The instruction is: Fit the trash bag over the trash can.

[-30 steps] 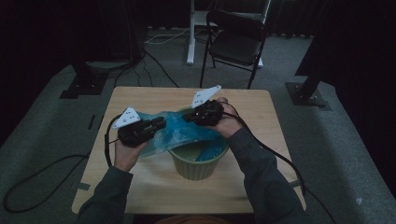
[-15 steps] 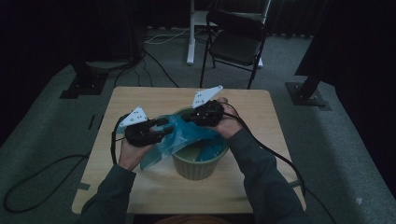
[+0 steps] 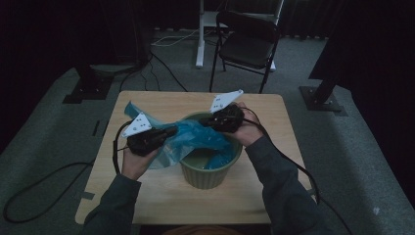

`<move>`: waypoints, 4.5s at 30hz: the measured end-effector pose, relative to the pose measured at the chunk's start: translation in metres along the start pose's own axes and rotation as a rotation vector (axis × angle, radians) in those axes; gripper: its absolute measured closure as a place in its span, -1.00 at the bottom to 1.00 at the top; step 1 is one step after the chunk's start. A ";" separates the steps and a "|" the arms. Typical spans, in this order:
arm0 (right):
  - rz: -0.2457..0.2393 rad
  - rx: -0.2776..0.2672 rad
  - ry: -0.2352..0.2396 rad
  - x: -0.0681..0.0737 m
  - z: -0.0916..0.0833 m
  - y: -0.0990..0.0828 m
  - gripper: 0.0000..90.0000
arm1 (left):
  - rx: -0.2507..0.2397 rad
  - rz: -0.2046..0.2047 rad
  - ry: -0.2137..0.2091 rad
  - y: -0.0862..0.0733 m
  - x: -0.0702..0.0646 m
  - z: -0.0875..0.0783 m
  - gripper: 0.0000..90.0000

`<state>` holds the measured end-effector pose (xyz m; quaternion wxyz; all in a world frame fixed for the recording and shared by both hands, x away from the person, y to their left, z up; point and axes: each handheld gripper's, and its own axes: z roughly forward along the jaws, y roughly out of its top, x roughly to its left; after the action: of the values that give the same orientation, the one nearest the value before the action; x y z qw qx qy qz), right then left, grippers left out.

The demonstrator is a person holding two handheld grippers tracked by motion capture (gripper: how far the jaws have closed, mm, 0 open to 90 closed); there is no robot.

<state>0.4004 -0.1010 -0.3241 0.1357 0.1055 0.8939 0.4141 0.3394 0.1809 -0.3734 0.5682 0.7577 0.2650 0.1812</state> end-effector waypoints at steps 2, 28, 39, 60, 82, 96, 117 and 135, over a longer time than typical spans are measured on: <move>0.007 0.008 -0.008 -0.001 -0.002 -0.004 1.00 | -0.003 -0.004 0.003 -0.001 0.001 -0.003 1.00; 0.151 0.006 -0.120 -0.026 -0.052 -0.068 1.00 | 0.034 -0.002 0.054 -0.013 0.007 -0.006 1.00; 0.161 -0.066 -0.099 -0.030 -0.050 -0.040 0.48 | 0.030 0.012 0.056 -0.010 0.005 -0.003 1.00; 0.182 0.136 -0.282 -0.047 0.011 -0.011 1.00 | 0.017 0.005 0.051 -0.013 0.007 -0.010 0.99; 0.298 0.129 -0.363 -0.056 -0.038 -0.065 1.00 | 0.001 -0.026 0.125 -0.013 0.020 -0.027 0.81; 0.265 0.120 -0.354 -0.050 -0.030 -0.058 1.00 | -0.010 -0.075 0.151 0.015 0.027 0.003 0.11; 0.289 0.184 -0.350 -0.051 -0.019 -0.073 1.00 | 0.167 -0.195 0.229 -0.001 0.052 0.040 0.85; 0.353 0.125 -0.235 -0.031 -0.032 -0.109 1.00 | 0.164 -0.250 0.147 -0.034 0.041 0.022 0.85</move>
<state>0.4110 -0.2024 -0.3832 0.1577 0.3160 0.8636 0.3599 0.3781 0.1963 -0.4134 0.5017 0.7473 0.4121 0.1418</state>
